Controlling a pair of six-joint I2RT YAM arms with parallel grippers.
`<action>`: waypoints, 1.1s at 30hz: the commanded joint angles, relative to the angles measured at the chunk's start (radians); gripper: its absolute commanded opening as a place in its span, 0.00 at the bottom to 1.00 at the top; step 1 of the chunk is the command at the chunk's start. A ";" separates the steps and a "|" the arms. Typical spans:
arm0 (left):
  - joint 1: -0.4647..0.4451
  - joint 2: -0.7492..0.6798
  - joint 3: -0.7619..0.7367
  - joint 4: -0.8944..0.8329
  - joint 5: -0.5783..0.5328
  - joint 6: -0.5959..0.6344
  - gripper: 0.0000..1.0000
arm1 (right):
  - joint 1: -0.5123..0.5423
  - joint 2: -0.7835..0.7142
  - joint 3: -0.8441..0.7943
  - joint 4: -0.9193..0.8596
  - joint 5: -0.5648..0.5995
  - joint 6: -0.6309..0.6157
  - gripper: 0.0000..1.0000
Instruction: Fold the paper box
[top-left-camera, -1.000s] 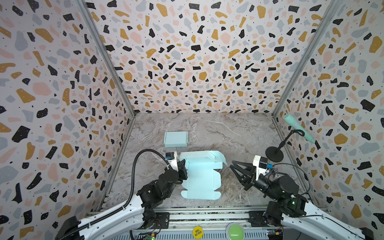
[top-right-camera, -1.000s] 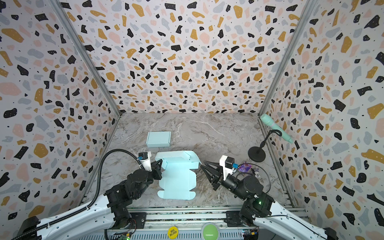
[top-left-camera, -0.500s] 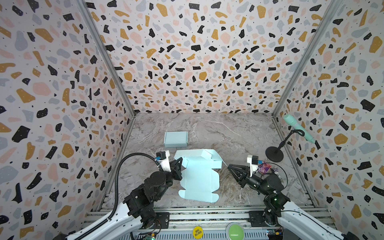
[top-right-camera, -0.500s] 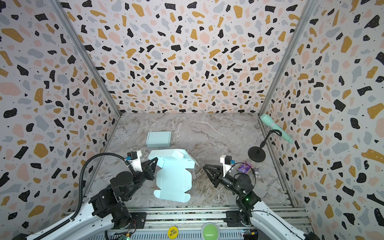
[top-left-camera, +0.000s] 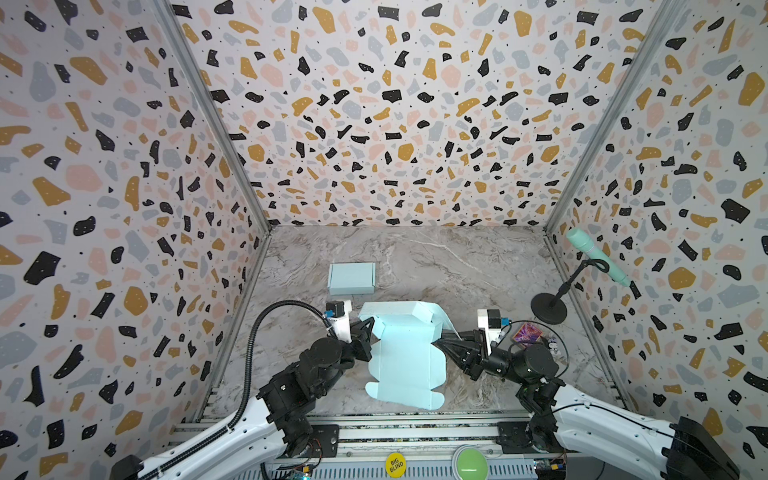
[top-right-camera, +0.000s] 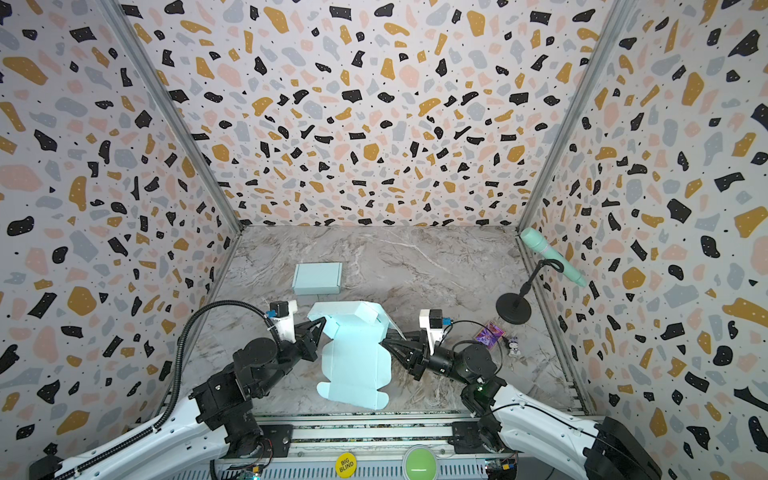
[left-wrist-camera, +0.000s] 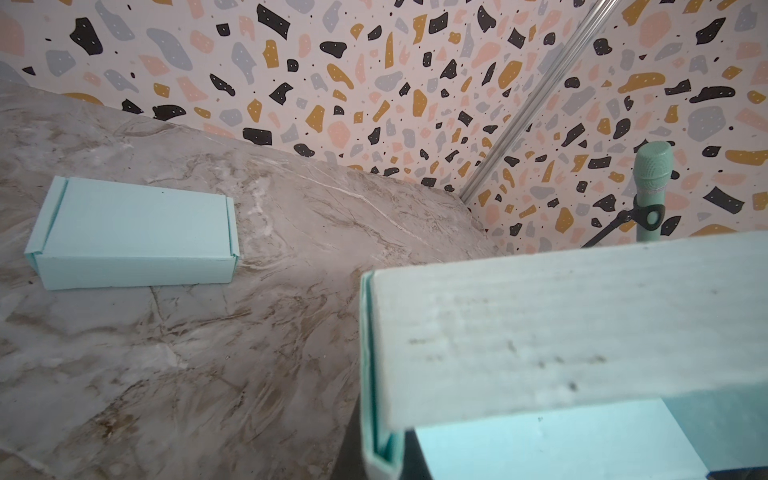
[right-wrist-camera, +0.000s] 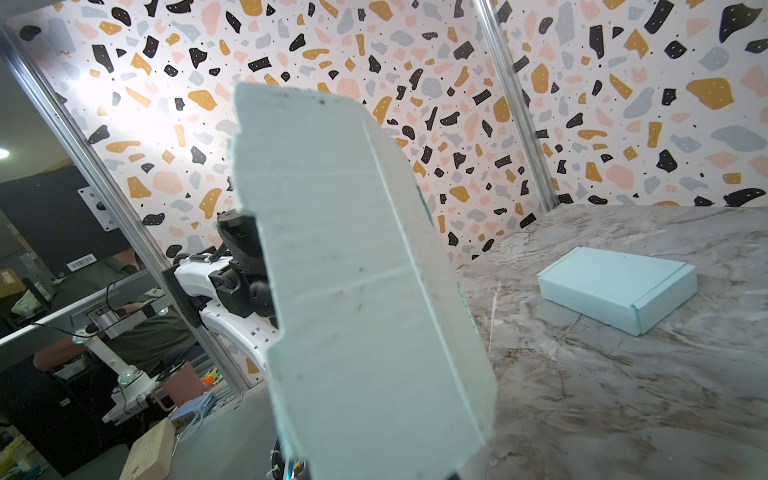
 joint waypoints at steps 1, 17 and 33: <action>0.004 0.003 -0.014 0.063 0.030 0.020 0.00 | 0.004 0.003 0.034 0.079 0.038 0.019 0.18; 0.003 0.005 -0.032 0.085 0.034 0.012 0.00 | 0.038 0.205 0.112 -0.002 0.100 0.048 0.04; 0.013 -0.062 -0.039 0.009 -0.040 0.008 0.00 | 0.035 -0.335 0.220 -0.829 0.227 -0.285 0.41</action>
